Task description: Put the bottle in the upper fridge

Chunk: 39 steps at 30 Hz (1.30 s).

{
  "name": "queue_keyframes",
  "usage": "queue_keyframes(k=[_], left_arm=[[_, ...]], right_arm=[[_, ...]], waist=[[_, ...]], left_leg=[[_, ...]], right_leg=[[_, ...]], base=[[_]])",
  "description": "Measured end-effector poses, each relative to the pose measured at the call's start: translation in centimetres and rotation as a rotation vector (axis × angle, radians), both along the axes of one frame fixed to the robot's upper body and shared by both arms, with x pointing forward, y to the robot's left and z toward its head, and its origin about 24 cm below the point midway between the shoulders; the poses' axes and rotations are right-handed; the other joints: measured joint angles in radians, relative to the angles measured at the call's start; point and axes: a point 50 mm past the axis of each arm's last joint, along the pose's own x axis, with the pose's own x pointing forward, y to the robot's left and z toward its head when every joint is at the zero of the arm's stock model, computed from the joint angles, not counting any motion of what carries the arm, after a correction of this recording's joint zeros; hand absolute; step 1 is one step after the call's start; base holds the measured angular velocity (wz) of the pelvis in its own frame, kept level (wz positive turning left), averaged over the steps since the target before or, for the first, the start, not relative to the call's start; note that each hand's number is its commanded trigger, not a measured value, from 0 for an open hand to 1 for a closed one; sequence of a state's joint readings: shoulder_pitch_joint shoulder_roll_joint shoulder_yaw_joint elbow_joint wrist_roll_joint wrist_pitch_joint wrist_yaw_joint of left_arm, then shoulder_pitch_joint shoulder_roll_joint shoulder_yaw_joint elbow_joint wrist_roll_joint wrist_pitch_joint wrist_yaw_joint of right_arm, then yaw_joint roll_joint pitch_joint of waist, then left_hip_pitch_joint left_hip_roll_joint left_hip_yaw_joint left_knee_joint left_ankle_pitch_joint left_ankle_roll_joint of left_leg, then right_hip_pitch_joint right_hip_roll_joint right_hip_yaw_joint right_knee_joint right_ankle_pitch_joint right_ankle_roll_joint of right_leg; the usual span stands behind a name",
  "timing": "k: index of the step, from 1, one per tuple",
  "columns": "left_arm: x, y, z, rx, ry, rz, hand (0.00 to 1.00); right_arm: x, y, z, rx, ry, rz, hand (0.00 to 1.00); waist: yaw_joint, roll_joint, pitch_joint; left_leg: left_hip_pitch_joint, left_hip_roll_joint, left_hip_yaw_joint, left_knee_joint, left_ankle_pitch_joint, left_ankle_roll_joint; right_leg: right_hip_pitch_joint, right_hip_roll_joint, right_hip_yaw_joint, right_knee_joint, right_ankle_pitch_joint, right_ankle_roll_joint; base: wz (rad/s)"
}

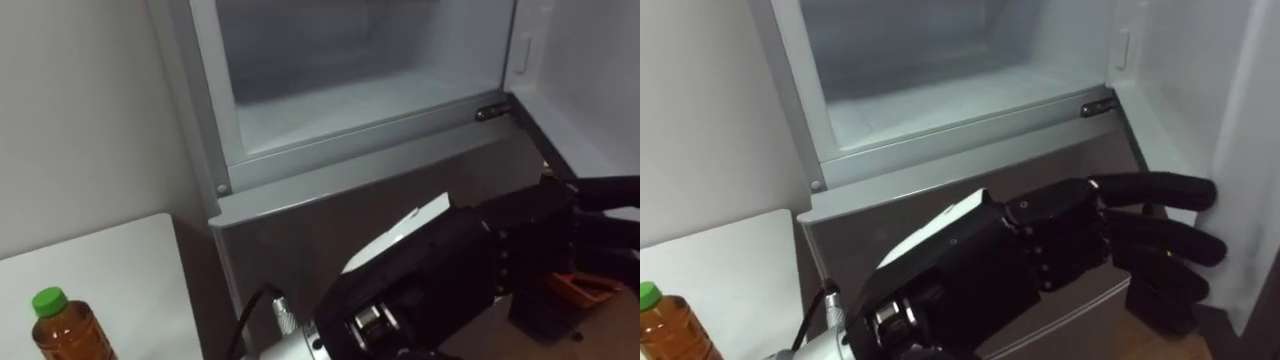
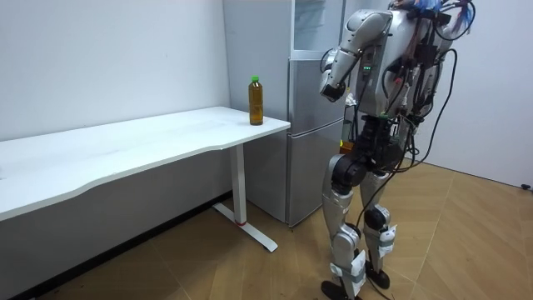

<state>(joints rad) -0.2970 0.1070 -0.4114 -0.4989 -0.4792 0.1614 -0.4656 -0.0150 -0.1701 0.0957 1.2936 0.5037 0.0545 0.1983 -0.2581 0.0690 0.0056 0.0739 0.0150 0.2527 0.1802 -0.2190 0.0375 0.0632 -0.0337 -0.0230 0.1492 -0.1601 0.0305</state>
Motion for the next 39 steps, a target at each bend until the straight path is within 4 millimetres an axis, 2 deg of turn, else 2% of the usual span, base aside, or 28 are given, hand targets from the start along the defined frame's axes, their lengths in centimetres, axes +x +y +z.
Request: queue_keyframes(k=[4,12,17,23,39], left_arm=[[0.01,-0.05,0.14,0.0,-0.007,-0.002,0.0],[0.01,-0.13,0.06,0.001,-0.002,-0.007,0.0],[0.01,-0.07,0.01,-0.001,0.009,-0.016,0.0],[0.08,0.09,-0.13,0.014,0.009,-0.009,0.0],[0.15,-0.43,-0.45,0.046,0.036,-0.013,0.0]], right_arm=[[0.02,-0.58,0.12,-0.022,0.003,-0.001,0.0],[0.0,-1.03,0.2,-0.052,0.011,-0.002,0.0],[0.15,-1.1,0.24,-0.062,0.01,0.01,0.0],[0.13,-1.1,0.24,-0.06,0.011,0.012,0.0],[0.24,-1.13,0.26,-0.05,0.013,0.03,0.0]], waist=[[-0.008,0.007,0.0006],[-0.015,0.004,0.0025],[-0.014,-0.002,0.0065],[-0.008,-0.005,0.0065],[-0.016,-0.001,0.0043]], left_leg=[[-0.001,0.003,0.014,-0.003,0.0,-0.001],[0.0,0.006,0.02,-0.005,-0.002,-0.003],[-0.001,0.007,0.02,-0.006,-0.002,-0.004],[-0.001,0.005,0.015,-0.007,-0.002,-0.004],[-0.001,0.012,0.022,0.002,-0.003,-0.008]], right_leg=[[-0.009,0.003,0.012,0.002,0.0,-0.001],[-0.012,0.006,0.017,0.001,-0.001,-0.002],[-0.014,0.006,0.015,0.001,-0.001,-0.003],[-0.011,0.003,-0.008,-0.002,-0.001,-0.003],[-0.012,0.007,-0.006,-0.008,0.001,-0.006]], base=[[-0.1],[-0.01],[0.0],[0.0],[-0.01]])
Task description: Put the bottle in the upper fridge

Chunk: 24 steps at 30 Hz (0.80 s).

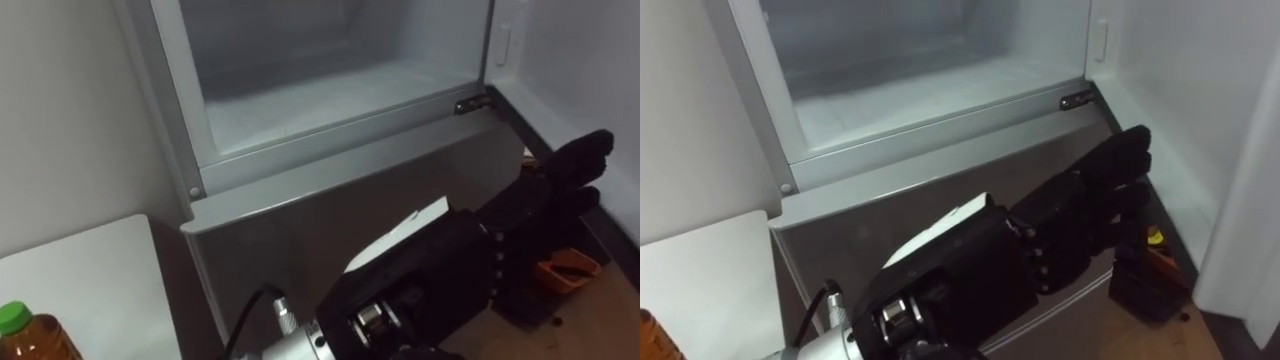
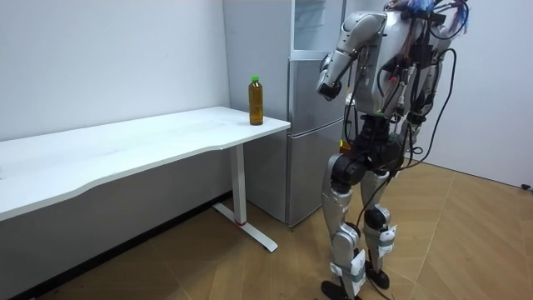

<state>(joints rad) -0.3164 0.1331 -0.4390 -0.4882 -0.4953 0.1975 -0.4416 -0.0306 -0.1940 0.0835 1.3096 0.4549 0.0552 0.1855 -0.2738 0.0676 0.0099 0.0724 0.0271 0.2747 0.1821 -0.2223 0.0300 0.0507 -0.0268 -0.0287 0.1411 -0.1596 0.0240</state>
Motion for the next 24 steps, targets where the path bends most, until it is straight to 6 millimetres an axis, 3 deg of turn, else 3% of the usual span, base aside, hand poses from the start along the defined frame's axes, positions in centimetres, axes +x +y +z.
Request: queue_keyframes(k=[12,17,24], left_arm=[[0.6,-0.9,1.1,0.059,-0.087,-0.003,0.0],[0.6,-0.9,1.2,0.062,-0.098,0.002,0.0],[0.4,-1.8,2.8,0.06,-0.17,-0.047,0.0]], right_arm=[[0.2,0.0,0.1,0.03,-0.016,0.007,0.0],[0.0,-0.6,0.2,0.018,-0.013,-0.013,0.0],[-0.5,-1.9,0.4,-0.038,0.007,-0.032,0.0]], waist=[[-0.032,0.002,0.0],[-0.058,0.018,-0.0011],[-0.058,0.034,0.0015]], left_leg=[[0.022,0.009,0.044,0.001,-0.002,-0.004],[0.028,0.019,0.055,0.001,-0.007,-0.011],[0.029,0.02,0.056,0.001,-0.007,-0.012]], right_leg=[[0.002,0.005,0.017,0.009,0.002,-0.003],[0.001,0.014,0.029,0.01,0.006,-0.009],[0.001,0.015,0.029,0.01,0.007,-0.01]], base=[[-0.09],[-0.09],[0.0]])
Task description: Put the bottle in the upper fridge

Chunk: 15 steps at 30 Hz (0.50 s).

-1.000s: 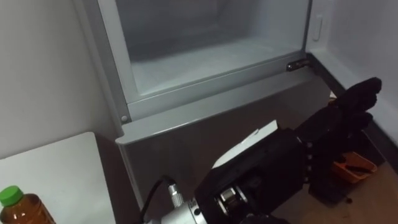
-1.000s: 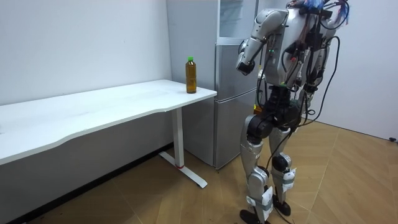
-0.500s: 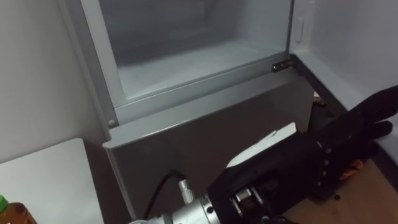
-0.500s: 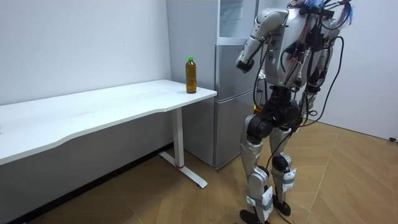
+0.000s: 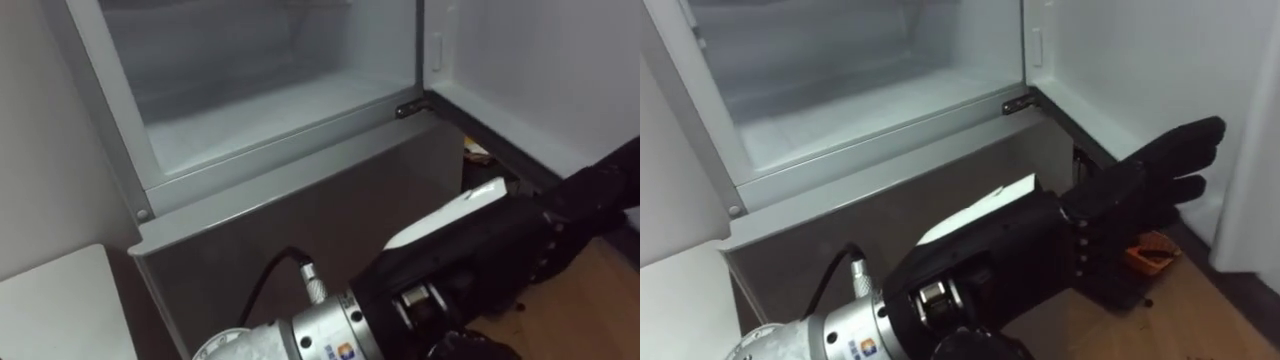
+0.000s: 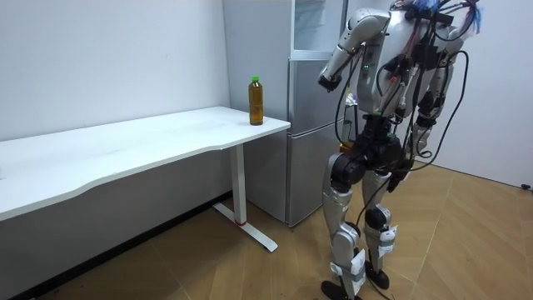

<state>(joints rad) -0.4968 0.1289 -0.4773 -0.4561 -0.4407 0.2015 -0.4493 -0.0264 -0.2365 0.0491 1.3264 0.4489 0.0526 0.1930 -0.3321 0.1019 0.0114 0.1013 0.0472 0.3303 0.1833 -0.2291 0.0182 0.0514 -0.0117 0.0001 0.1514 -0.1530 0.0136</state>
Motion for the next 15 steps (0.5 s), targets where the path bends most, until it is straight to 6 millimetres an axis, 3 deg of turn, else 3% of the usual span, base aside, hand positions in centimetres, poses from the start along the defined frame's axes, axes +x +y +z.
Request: queue_keyframes(k=[5,15], left_arm=[[0.07,-0.17,0.23,-0.003,-0.002,-0.01,0.0],[0.07,-0.14,0.28,-0.011,0.003,-0.015,0.0]], right_arm=[[-0.27,-0.19,0.0,-0.009,0.008,-0.007,0.0],[-0.4,-0.15,-0.03,-0.004,0.01,-0.016,0.0]], waist=[[0.007,0.007,0.0033],[0.01,0.011,0.0018]], left_leg=[[0.0,0.002,0.011,0.0,0.0,0.0],[0.0,0.009,0.038,0.0,0.0,-0.009]], right_leg=[[-0.003,0.001,0.001,0.001,0.001,-0.001],[-0.017,0.013,0.02,0.0,0.005,-0.008]], base=[[-0.02],[-0.09]])
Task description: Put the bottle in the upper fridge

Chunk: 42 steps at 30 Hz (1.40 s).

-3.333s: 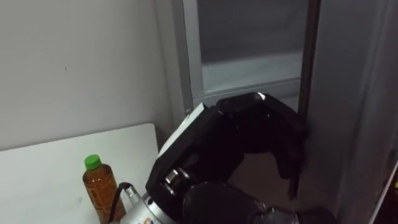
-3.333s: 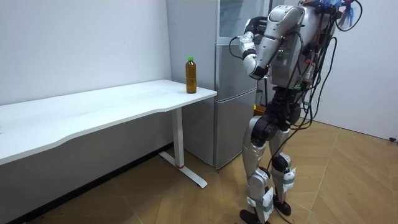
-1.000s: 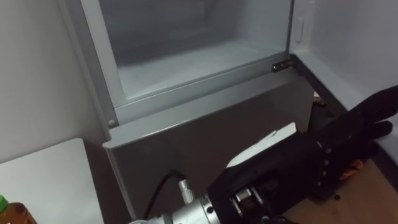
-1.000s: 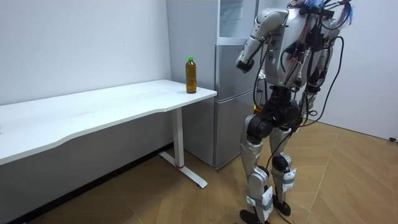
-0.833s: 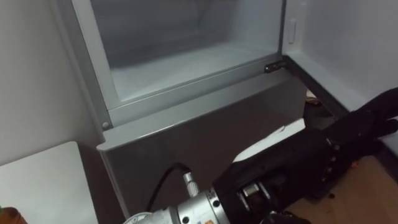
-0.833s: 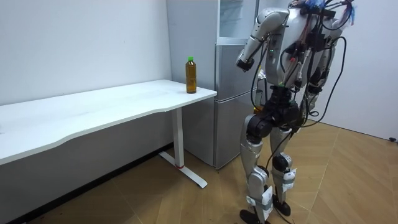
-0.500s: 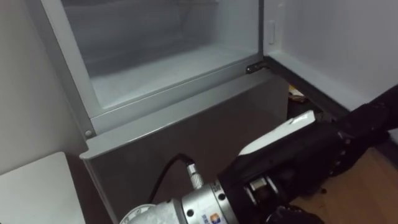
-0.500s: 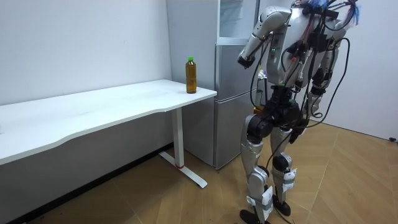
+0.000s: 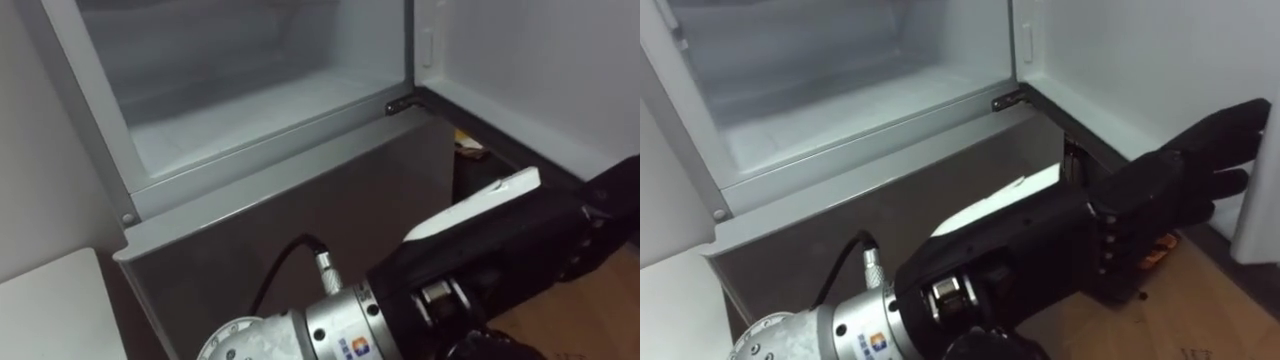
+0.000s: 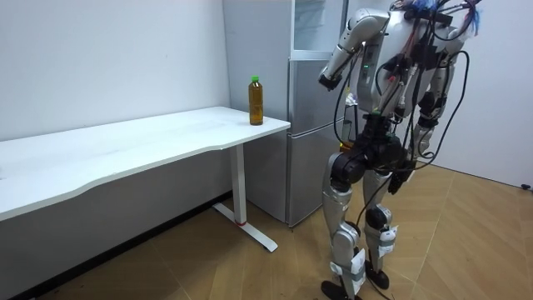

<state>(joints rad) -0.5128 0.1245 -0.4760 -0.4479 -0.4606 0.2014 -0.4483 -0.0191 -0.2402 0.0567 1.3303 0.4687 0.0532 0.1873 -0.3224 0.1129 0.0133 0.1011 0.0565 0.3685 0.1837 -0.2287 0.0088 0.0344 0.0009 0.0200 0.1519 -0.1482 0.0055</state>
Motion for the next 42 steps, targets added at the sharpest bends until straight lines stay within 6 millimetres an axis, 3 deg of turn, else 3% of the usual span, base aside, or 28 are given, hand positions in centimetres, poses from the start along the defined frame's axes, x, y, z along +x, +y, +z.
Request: queue_keyframes(k=[6,11,15,19,23,27,30,33,37,42], left_arm=[[0.3,0.5,0.4,-0.035,0.019,0.013,0.0],[1.9,3.4,1.8,-0.138,0.014,0.178,0.0],[1.9,4.6,2.6,-0.187,-0.012,0.247,0.0],[1.3,6.0,3.0,-0.257,-0.027,0.315,0.0],[1.1,7.7,3.0,-0.323,-0.028,0.396,0.0],[1.4,8.8,2.8,-0.363,-0.004,0.472,0.0],[1.6,10.5,1.9,-0.384,0.034,0.572,0.0],[1.6,11.7,1.6,-0.403,0.041,0.639,0.0],[1.6,14.1,1.9,-0.483,0.03,0.773,0.0],[-0.3,17.1,2.4,-0.608,-0.042,0.923,0.0]], right_arm=[[-0.2,0.0,0.0,0.001,0.001,-0.008,0.0],[-0.4,0.1,-0.1,0.004,0.006,-0.015,0.0],[-0.7,0.3,-0.2,-0.001,0.02,-0.017,0.0],[-1.2,1.0,-0.5,0.015,0.032,-0.018,0.0],[-1.9,1.2,-0.6,0.01,0.047,-0.022,0.0],[-2.0,1.2,-0.7,-0.002,0.048,-0.022,0.0],[-2.0,1.4,-0.7,-0.009,0.054,0.001,0.0],[-1.9,1.7,-0.8,-0.021,0.049,0.03,0.0],[-1.6,2.3,-0.8,-0.038,0.025,0.064,0.0],[-1.0,3.0,-0.8,-0.044,-0.005,0.079,0.0]], waist=[[0.006,-0.002,0.0012],[0.049,-0.014,0.0086],[0.091,-0.028,0.0047],[0.145,-0.06,-0.0141],[0.171,-0.075,-0.0148],[0.219,-0.069,-0.0179],[0.245,-0.07,-0.0176],[0.275,-0.072,-0.0162],[0.304,-0.069,-0.0176],[0.336,-0.065,-0.0209]], left_leg=[[0.003,0.001,0.002,0.0,0.005,-0.007],[0.011,0.004,-0.005,0.0,0.01,-0.015],[-0.007,0.003,-0.043,0.007,0.011,-0.016],[-0.022,0.002,-0.08,0.008,0.014,-0.02],[-0.026,-0.002,-0.134,0.017,0.014,-0.02],[-0.035,-0.01,-0.167,0.021,0.02,-0.018],[-0.034,-0.018,-0.199,0.02,0.027,-0.018],[-0.038,-0.02,-0.214,0.019,0.033,-0.018],[-0.059,-0.033,-0.265,0.024,0.043,-0.017],[-0.065,-0.041,-0.303,0.023,0.043,-0.017]], right_leg=[[0.0,0.003,-0.001,0.003,-0.002,-0.006],[0.0,0.008,-0.003,0.021,-0.01,-0.014],[0.0,0.004,-0.035,0.019,-0.01,-0.016],[0.005,0.0,-0.083,0.017,-0.012,-0.02],[0.04,-0.008,-0.15,0.0,-0.014,-0.022],[0.046,-0.015,-0.176,-0.001,-0.015,-0.02],[0.057,-0.022,-0.207,-0.001,-0.026,-0.019],[0.058,-0.029,-0.219,-0.001,-0.028,-0.02],[0.063,-0.037,-0.266,0.0,-0.037,-0.02],[0.076,-0.043,-0.301,-0.001,-0.043,-0.018]], base=[[-0.01],[-0.01],[0.24],[0.26],[0.37],[0.28],[0.3],[0.18],[0.35],[0.25]])
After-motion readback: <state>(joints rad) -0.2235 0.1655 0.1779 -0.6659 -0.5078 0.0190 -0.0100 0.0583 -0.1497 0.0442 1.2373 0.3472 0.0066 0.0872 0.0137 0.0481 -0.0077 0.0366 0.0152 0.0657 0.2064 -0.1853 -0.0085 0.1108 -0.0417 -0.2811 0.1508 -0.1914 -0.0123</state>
